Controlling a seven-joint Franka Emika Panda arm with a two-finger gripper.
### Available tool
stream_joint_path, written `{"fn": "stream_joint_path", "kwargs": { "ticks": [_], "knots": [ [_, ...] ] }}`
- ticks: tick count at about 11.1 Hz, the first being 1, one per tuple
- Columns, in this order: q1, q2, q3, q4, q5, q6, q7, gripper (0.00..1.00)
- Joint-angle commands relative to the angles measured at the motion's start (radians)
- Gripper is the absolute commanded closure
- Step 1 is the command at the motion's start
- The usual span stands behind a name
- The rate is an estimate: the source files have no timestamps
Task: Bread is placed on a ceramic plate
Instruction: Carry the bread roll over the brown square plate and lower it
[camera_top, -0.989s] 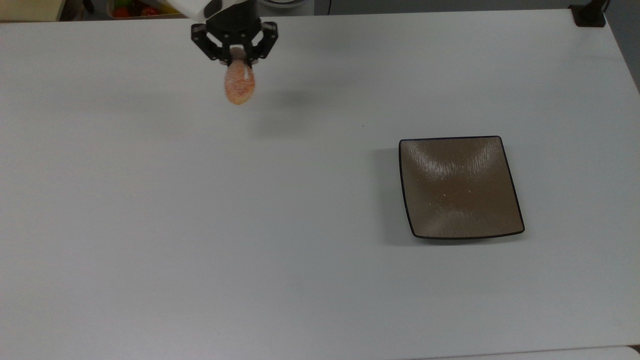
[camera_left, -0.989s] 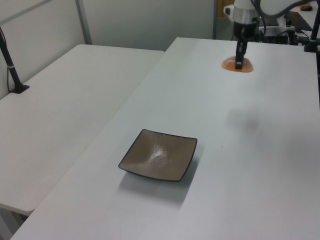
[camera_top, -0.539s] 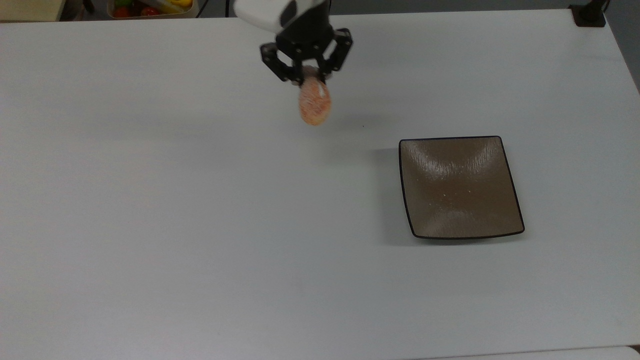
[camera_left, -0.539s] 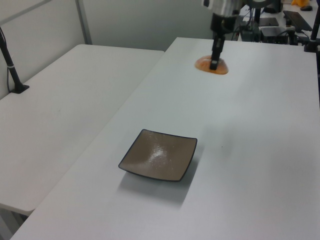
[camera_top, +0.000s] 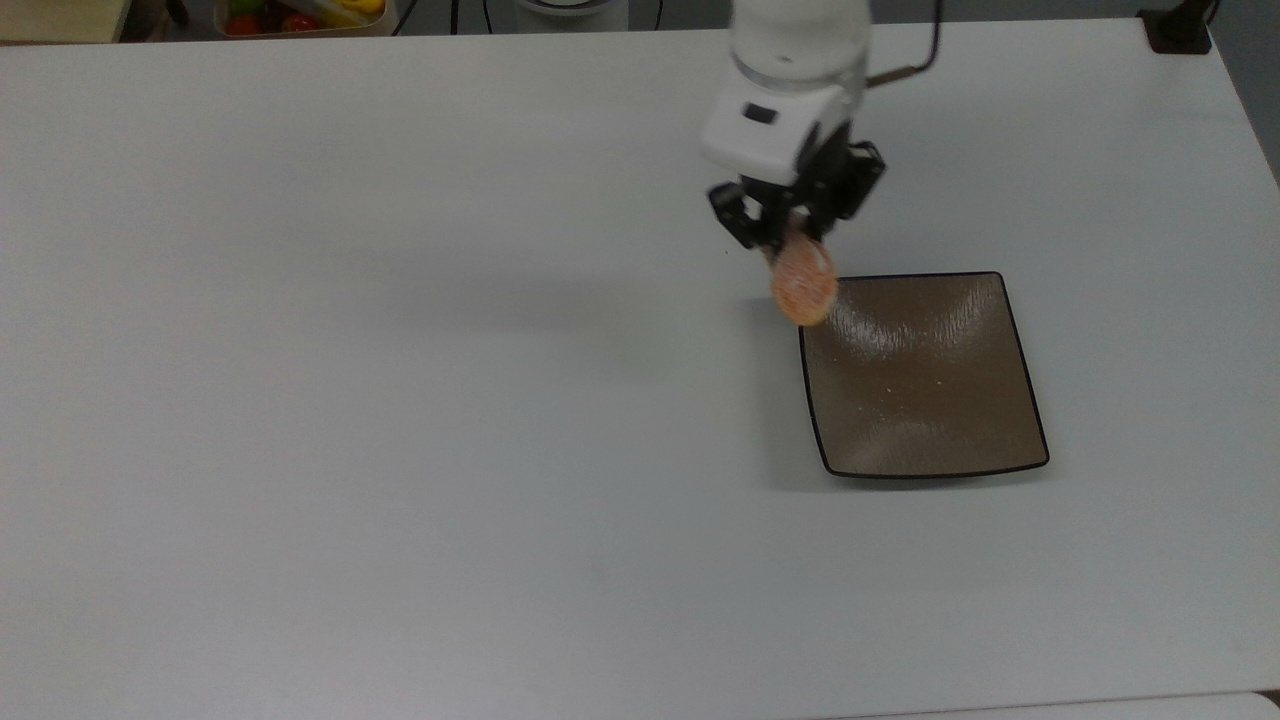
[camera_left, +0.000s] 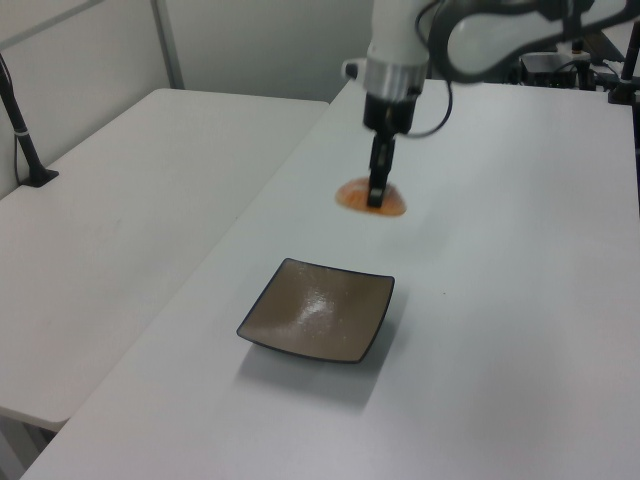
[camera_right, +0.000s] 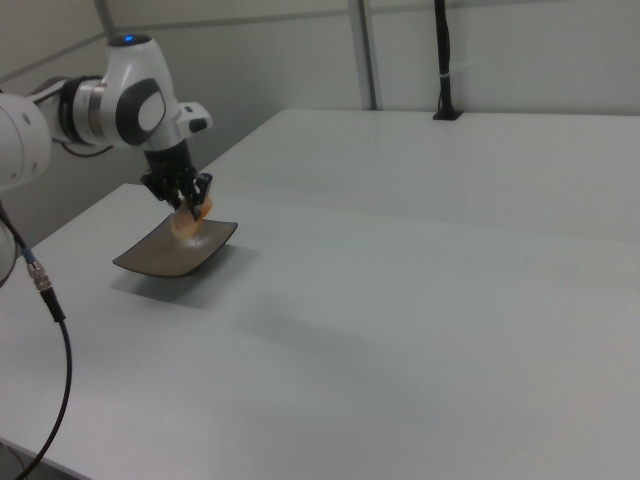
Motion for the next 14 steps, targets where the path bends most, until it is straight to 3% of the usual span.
{"fn": "stream_joint_path", "kwargs": {
  "ticks": [1,4,8,11,12,14],
  "knots": [
    [0.007,0.105,0.069,0.044,0.012,0.143,0.076,0.67],
    [0.01,0.179,0.11,0.044,0.003,0.266,0.074,0.65],
    [0.044,0.265,0.116,0.043,-0.006,0.389,0.077,0.65],
    [0.044,0.282,0.116,0.043,-0.005,0.39,0.077,0.54],
    [0.042,0.282,0.116,0.041,-0.002,0.39,0.077,0.41],
    [0.042,0.279,0.116,0.041,-0.009,0.389,0.074,0.0]
  ]
}}
